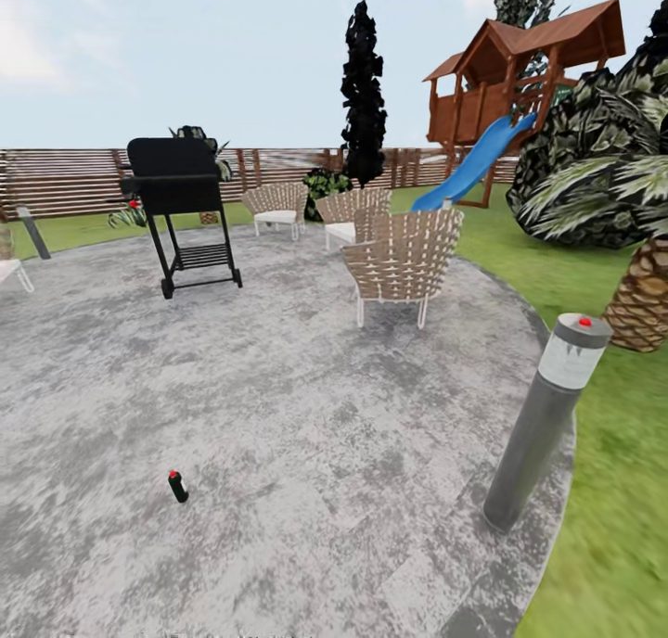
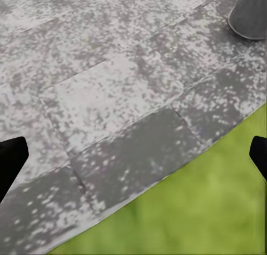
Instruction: Pick up the pesticide atomizer in the garden and spray insectifuge to fully cover both potted plants in the garden.
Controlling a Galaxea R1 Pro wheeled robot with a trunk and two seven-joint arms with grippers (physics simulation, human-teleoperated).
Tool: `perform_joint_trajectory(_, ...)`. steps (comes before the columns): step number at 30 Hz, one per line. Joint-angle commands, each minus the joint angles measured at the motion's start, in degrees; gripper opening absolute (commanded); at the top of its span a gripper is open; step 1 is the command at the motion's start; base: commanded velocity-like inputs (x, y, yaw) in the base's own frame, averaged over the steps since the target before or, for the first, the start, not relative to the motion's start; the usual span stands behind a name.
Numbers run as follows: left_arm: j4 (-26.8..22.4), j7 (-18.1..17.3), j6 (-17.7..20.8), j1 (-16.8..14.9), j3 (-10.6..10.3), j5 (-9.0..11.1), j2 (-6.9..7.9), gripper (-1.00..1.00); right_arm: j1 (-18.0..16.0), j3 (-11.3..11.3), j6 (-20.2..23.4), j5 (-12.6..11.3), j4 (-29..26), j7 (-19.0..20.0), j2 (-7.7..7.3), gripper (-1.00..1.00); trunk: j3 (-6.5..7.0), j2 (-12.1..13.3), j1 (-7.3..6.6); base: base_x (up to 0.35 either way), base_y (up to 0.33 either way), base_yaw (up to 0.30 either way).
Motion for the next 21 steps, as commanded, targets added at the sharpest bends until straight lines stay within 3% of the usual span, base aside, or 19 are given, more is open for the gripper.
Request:
perform_joint_trajectory(1, 0.0, 0.0, -0.2, 0.0, 0.0, 0.0, 0.01, 1.00, 0.0, 0.0, -0.2, 0.0, 0.0, 0.0, 0.00, 1.00, -0.05, 0.0, -0.01, 0.000, -0.275, 0.278)
perform_joint_trajectory(9, 0.0, 0.0, -0.2, 0.0, 0.0, 0.0, 0.01, 1.00, 0.0, 0.0, -0.2, 0.0, 0.1, 0.0, 0.00, 1.00, -0.05, 0.0, -0.01, 0.000, -0.263, 0.278)
perform_joint_trajectory(21, 0.0, 0.0, -0.2, 0.0, 0.0, 0.0, 0.01, 1.00, 0.0, 0.0, -0.2, 0.0, 0.1, 0.0, 0.01, 1.00, -0.05, 0.0, -0.01, 0.000, -0.026, 0.278)
